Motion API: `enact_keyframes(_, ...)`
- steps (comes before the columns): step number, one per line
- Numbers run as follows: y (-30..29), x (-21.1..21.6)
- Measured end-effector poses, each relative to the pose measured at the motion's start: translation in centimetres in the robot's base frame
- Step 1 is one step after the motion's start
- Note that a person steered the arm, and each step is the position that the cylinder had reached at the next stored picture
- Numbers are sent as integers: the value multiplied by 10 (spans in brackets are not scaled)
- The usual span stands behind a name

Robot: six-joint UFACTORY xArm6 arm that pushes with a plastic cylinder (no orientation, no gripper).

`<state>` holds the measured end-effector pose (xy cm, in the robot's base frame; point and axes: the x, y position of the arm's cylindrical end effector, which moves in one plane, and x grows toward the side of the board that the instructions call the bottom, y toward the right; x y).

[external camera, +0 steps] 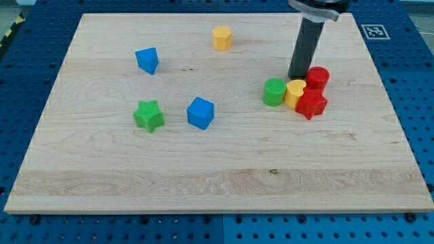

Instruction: Move your arm left to the yellow hexagon

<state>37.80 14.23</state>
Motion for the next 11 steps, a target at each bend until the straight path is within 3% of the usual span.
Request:
enact_keyframes(5,-144,-25)
enact_keyframes(8,-146,-65)
enact_keyframes(11,-211,-91)
